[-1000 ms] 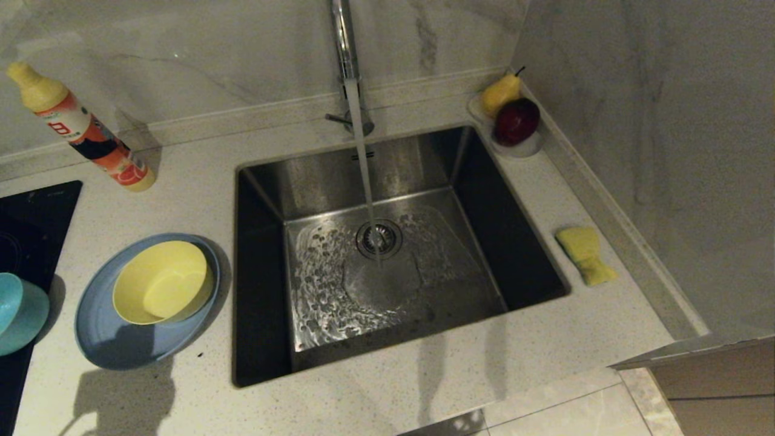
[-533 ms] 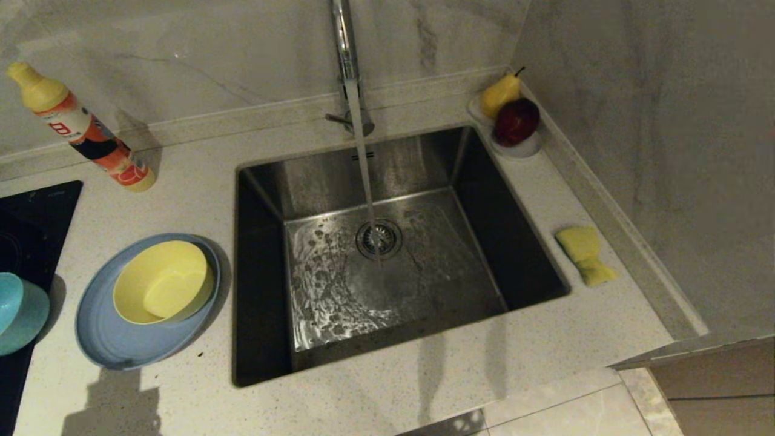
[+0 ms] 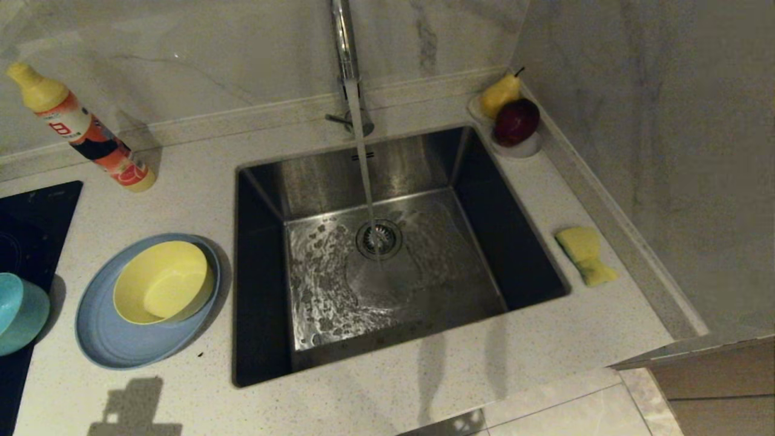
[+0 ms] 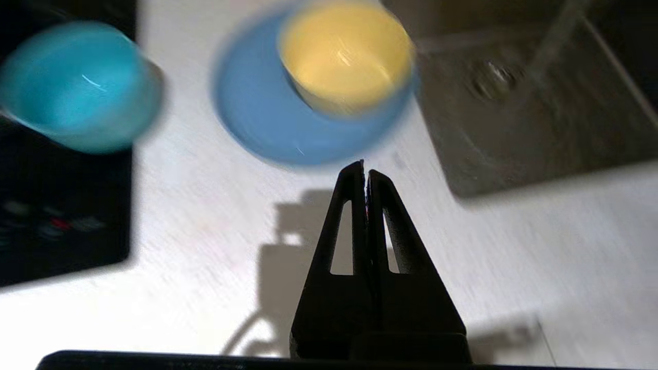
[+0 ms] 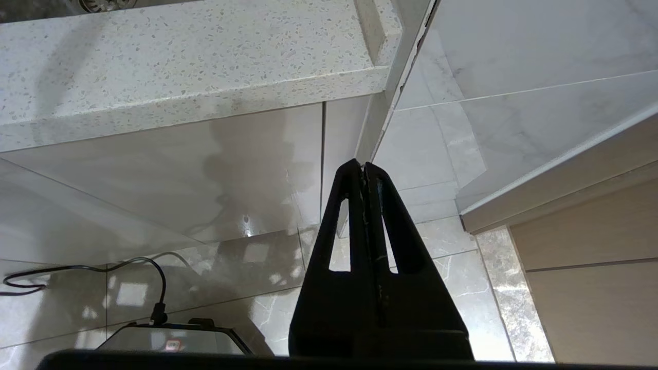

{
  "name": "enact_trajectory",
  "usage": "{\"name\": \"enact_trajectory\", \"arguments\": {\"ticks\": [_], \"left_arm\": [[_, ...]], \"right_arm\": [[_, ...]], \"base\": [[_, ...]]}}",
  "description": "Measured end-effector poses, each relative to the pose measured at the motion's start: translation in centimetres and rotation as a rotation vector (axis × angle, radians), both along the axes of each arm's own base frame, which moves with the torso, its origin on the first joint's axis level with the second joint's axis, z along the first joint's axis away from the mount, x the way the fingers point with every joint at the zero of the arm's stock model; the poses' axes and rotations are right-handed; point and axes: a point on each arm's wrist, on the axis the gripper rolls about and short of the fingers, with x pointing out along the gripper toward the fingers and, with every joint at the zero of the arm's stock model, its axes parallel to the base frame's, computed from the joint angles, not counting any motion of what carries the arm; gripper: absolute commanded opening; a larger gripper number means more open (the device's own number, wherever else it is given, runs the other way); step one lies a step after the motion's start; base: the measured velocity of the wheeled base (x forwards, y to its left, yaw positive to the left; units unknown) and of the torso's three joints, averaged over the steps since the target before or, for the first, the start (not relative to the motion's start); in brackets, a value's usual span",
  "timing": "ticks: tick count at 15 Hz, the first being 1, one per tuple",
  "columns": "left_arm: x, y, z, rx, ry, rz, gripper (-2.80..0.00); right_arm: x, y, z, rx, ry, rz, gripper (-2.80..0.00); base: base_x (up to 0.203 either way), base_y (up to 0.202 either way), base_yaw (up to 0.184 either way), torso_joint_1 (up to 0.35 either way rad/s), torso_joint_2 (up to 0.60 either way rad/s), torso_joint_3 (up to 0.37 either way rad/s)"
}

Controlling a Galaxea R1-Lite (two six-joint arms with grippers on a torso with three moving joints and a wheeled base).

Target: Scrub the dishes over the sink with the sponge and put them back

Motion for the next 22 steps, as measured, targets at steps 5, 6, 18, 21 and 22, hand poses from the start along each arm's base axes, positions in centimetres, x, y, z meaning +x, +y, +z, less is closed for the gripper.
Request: {"name": "enact_trajectory", "arguments": {"ticks": [5, 6, 18, 21, 22], "left_arm": [[-0.2, -0.1, -3.6, -0.003, -0.027, -0.028, -2.8], [-0.2, -0.1, -3.6, -0.004, -0.045, -0.029, -2.8], [-0.3, 0.0, -3.8, -0.023, -0.048, -0.012, -2.8], [-0.3, 0.0, -3.8, -0.023, -0.047, -0.012, -2.8], [-0.3, 0.0, -3.8, -0.023, -0.047, -0.012, -2.8]], "right_arm": [[0.0, 0.0, 0.0, 0.001, 0.0, 0.0, -2.8], [0.0, 0.0, 0.0, 0.001, -0.001, 0.0, -2.8], [0.0, 0.0, 0.0, 0.001, -0.001, 0.0, -2.8], [0.0, 0.0, 0.0, 0.004, -0.012, -0.011, -2.8], [0.1, 0.0, 0.1, -0.002, -0.021, -0.016, -2.8]], "base": [[0.0, 0.0, 0.0, 0.0, 0.0, 0.0], [0.0, 0.0, 0.0, 0.0, 0.0, 0.0], [0.0, 0.0, 0.0, 0.0, 0.0, 0.0], [0.0, 0.0, 0.0, 0.0, 0.0, 0.0], [0.0, 0.0, 0.0, 0.0, 0.0, 0.0]]}}
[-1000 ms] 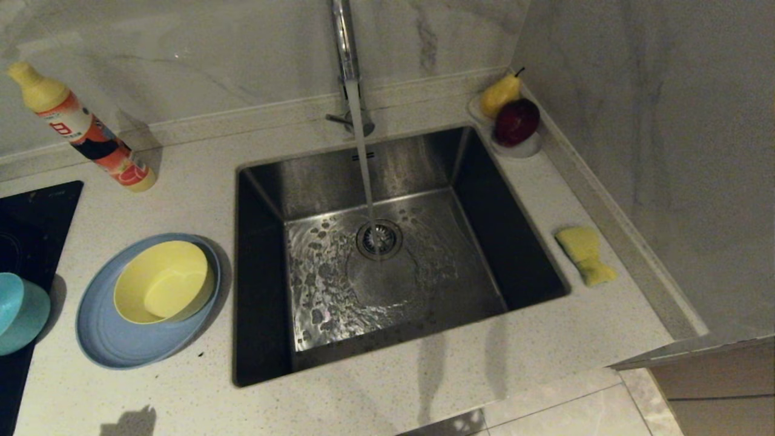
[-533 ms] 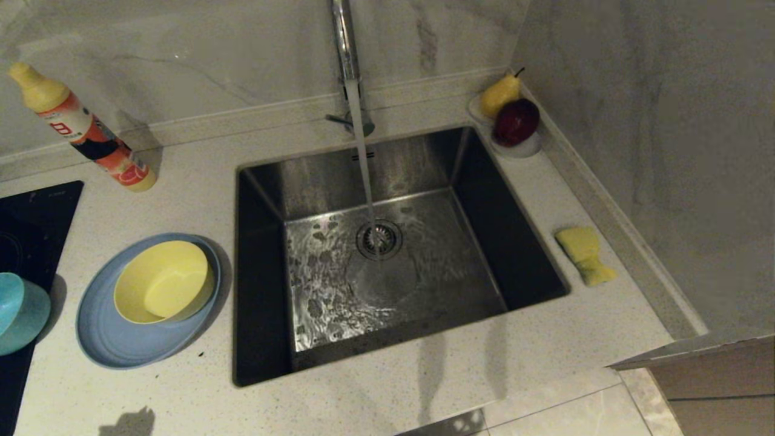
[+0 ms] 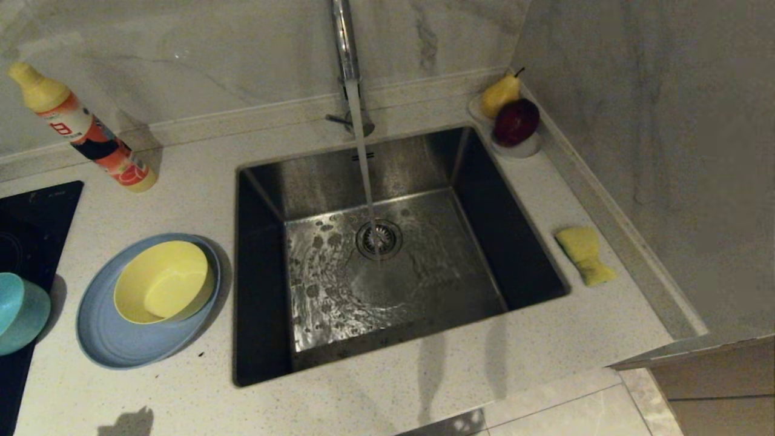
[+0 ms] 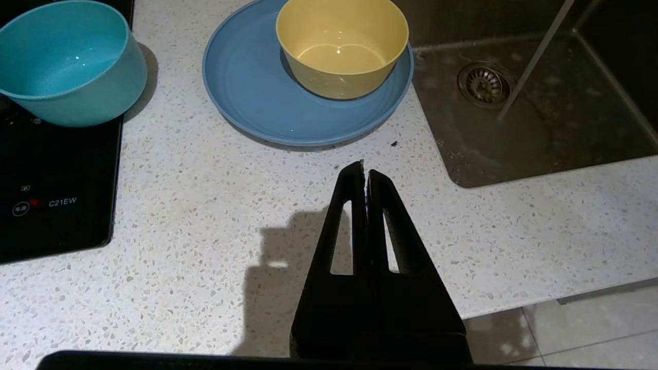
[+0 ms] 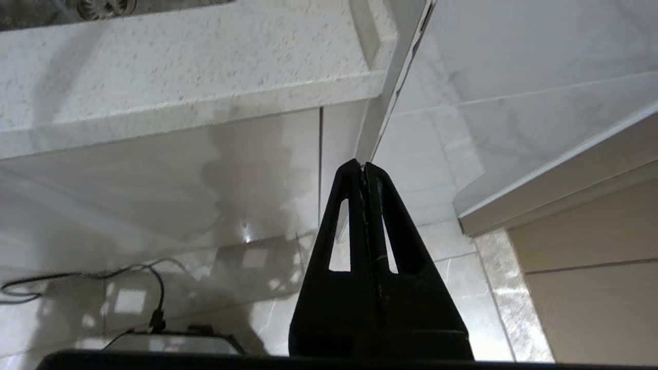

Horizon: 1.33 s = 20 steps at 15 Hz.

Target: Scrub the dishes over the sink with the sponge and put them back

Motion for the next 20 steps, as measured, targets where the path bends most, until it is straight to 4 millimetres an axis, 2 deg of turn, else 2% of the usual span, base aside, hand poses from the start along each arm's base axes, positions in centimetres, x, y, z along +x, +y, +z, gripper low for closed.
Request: {"name": "enact_trajectory", "arguments": {"ticks": [5, 7, 10, 13, 16, 20], "left_arm": [[0.0, 0.0, 0.0, 0.0, 0.0, 0.0, -2.8], [0.0, 0.0, 0.0, 0.0, 0.0, 0.0, -2.8], [0.0, 0.0, 0.0, -0.001, 0.0, 0.0, -2.8], [0.0, 0.0, 0.0, 0.0, 0.0, 0.0, -2.8], [0.0, 0.0, 0.0, -0.001, 0.0, 0.0, -2.8], [0.0, 0.0, 0.0, -0.001, 0.001, 0.0, -2.8]], "right_arm": [[0.0, 0.0, -0.1, -0.071, 0.015, 0.02, -2.8], [-0.3, 0.0, 0.7, -0.091, -0.006, 0.021, -2.8], [-2.0, 0.2, 5.1, -0.098, -0.094, 0.078, -2.8], [-2.4, 0.3, 8.4, -0.102, -0.029, 0.148, -2.8], [-0.9, 0.4, 11.7, -0.1, 0.043, 0.185, -2.8], [3.4, 0.5, 14.9, -0.09, 0.179, 0.211, -2.8]], "base": [[0.0, 0.0, 0.0, 0.0, 0.0, 0.0], [0.0, 0.0, 0.0, 0.0, 0.0, 0.0], [0.0, 0.0, 0.0, 0.0, 0.0, 0.0], [0.0, 0.0, 0.0, 0.0, 0.0, 0.0], [0.0, 0.0, 0.0, 0.0, 0.0, 0.0], [0.0, 0.0, 0.0, 0.0, 0.0, 0.0]]}}
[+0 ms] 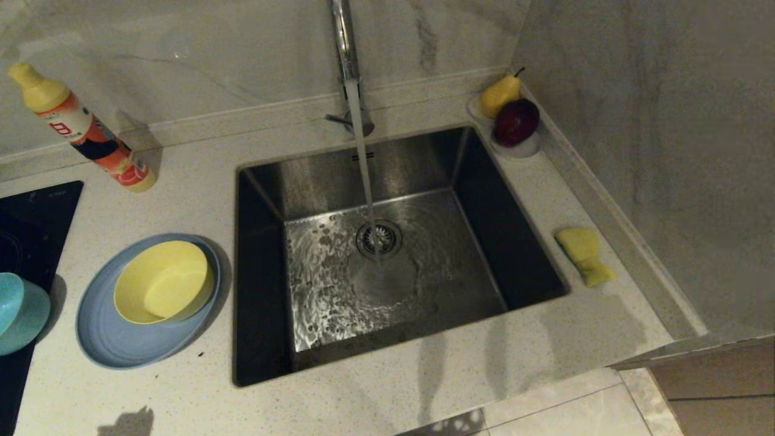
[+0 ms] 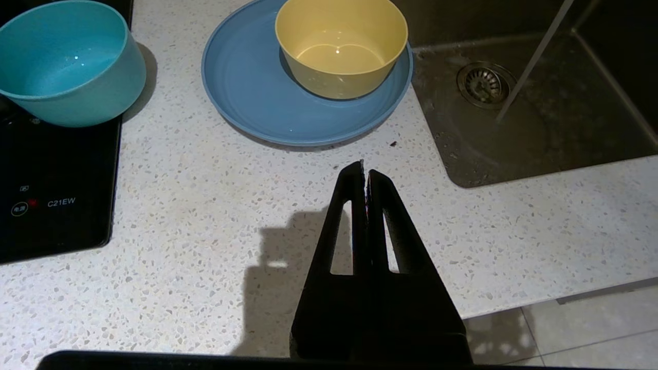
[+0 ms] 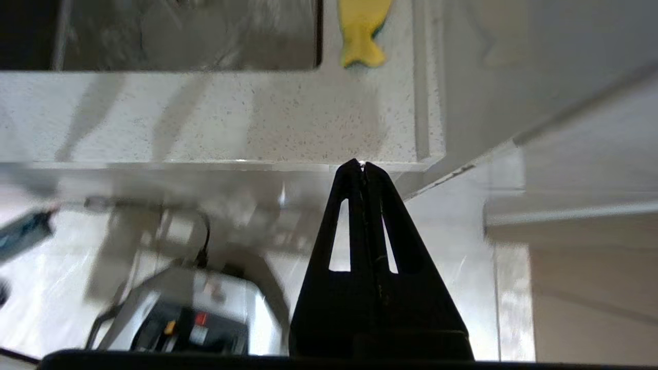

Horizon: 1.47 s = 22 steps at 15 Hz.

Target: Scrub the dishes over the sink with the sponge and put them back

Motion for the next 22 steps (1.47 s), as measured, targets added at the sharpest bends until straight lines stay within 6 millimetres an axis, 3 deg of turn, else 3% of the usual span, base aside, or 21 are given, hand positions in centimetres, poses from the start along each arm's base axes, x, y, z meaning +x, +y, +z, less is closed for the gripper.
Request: {"name": "enact_trajectory", "arguments": {"ticks": [1, 2, 6, 9, 15, 22], "left_arm": [[0.0, 0.0, 0.0, 0.0, 0.0, 0.0, -2.8], [0.0, 0.0, 0.0, 0.0, -0.001, 0.0, -2.8], [0.0, 0.0, 0.0, 0.0, 0.0, 0.0, -2.8], [0.0, 0.0, 0.0, 0.0, -0.001, 0.0, -2.8], [0.0, 0.0, 0.0, 0.0, 0.0, 0.0, -2.8], [0.0, 0.0, 0.0, 0.0, 0.0, 0.0, -2.8]], "right_arm": [[1.5, 0.0, 0.5, -0.004, 0.04, 0.002, -2.8], [3.0, 0.0, 0.8, -0.009, 0.075, 0.003, 0.0], [9.3, 0.2, 0.8, -0.023, 0.175, 0.012, 0.0], [12.2, 0.4, -0.7, -0.026, 0.269, 0.028, 0.0], [16.3, 1.0, -2.7, -0.03, 0.319, 0.049, 0.0], [18.7, 2.5, -3.4, -0.037, 0.333, 0.117, 0.0]], "base": [[0.0, 0.0, 0.0, 0.0, 0.0, 0.0], [0.0, 0.0, 0.0, 0.0, 0.0, 0.0], [0.0, 0.0, 0.0, 0.0, 0.0, 0.0], [0.0, 0.0, 0.0, 0.0, 0.0, 0.0], [0.0, 0.0, 0.0, 0.0, 0.0, 0.0], [0.0, 0.0, 0.0, 0.0, 0.0, 0.0]]}}
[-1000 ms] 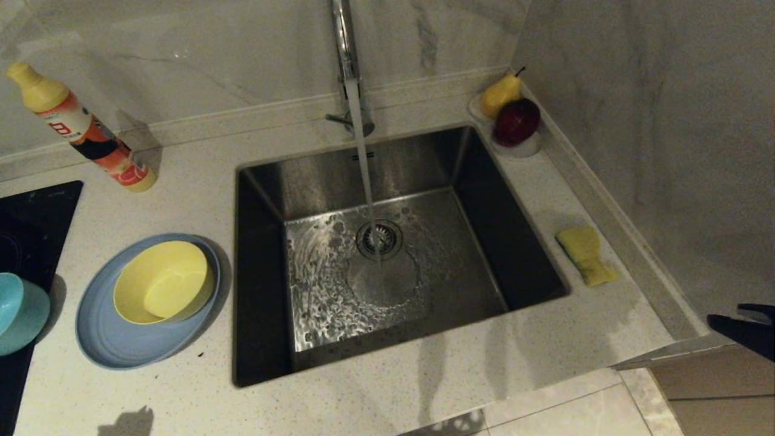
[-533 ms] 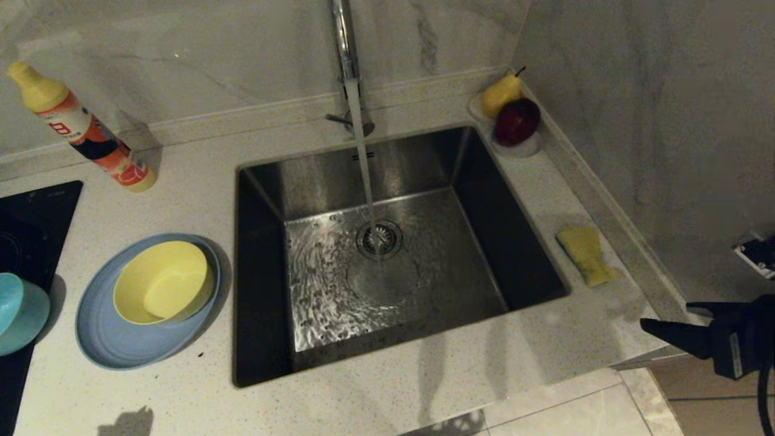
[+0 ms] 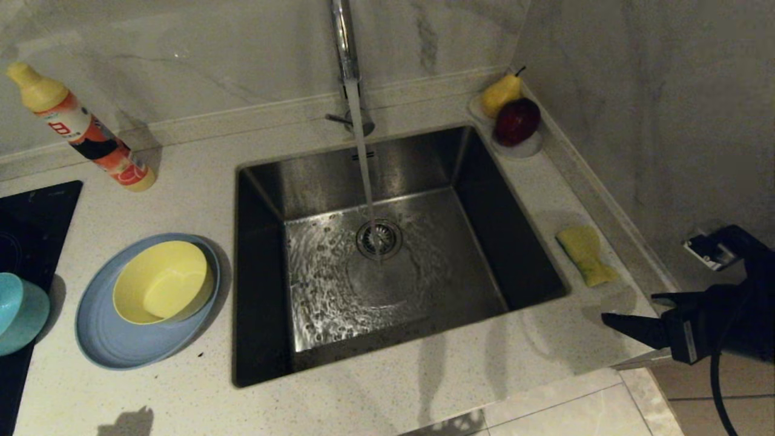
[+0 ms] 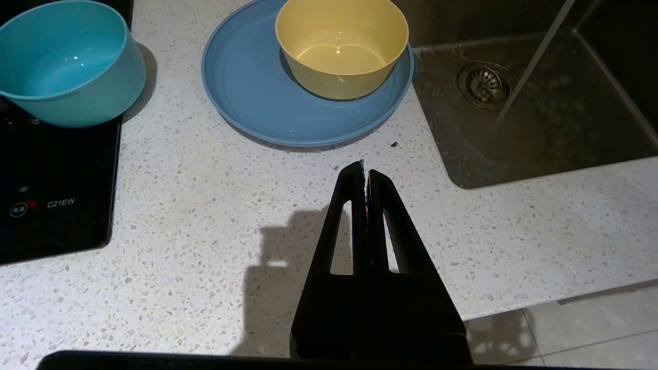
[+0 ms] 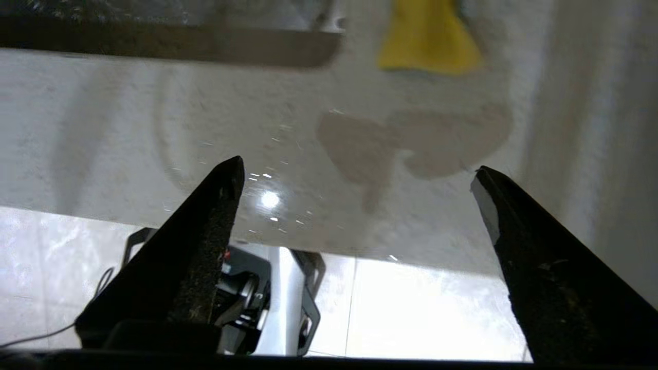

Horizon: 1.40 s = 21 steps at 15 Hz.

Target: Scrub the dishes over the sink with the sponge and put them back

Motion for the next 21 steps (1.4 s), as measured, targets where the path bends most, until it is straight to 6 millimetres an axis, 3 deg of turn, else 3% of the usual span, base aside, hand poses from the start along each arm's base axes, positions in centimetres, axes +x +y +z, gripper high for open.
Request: {"name": "enact_trajectory", "arguments": {"ticks": [5, 13, 21], "left_arm": [[0.0, 0.0, 0.0, 0.0, 0.001, 0.0, -2.8], [0.0, 0.0, 0.0, -0.001, 0.001, 0.0, -2.8], [0.0, 0.0, 0.0, -0.001, 0.001, 0.0, -2.8]], "right_arm": [[1.3, 0.9, -0.6, -0.006, 0.024, 0.032, 0.0], [5.0, 1.5, -2.0, -0.023, -0.006, 0.016, 0.0], [5.8, 0.7, -1.5, -0.099, -0.055, 0.025, 0.0]], "base": [[0.0, 0.0, 0.0, 0.0, 0.0, 0.0], [0.0, 0.0, 0.0, 0.0, 0.0, 0.0], [0.0, 0.0, 0.0, 0.0, 0.0, 0.0]]}}
